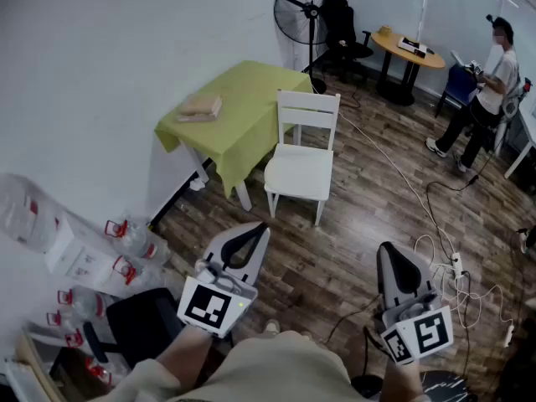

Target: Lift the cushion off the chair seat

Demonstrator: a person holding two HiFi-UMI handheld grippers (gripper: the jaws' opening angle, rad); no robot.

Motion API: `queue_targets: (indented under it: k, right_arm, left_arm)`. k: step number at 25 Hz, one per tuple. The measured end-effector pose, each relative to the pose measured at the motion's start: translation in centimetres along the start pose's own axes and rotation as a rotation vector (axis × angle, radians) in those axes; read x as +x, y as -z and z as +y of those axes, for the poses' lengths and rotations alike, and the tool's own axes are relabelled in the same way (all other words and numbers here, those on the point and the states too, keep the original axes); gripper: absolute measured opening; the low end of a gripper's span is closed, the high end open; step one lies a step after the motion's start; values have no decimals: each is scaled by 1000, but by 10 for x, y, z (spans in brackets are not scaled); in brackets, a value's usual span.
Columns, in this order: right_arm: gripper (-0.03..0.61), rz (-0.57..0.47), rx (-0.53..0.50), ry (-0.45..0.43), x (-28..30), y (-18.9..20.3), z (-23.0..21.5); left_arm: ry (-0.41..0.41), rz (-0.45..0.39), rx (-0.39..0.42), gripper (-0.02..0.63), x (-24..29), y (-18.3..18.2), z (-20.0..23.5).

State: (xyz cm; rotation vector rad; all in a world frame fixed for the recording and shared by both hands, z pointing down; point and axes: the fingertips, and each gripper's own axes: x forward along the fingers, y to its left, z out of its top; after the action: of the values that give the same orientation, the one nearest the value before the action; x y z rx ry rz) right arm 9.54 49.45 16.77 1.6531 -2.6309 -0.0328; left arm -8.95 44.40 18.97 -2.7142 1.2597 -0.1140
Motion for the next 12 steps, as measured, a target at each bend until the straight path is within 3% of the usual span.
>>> queue_targets:
  k: [12]
  right_arm:
    - [20, -42, 66, 0, 11, -3, 7]
  left_arm:
    - [9, 0, 7, 14, -8, 0, 14]
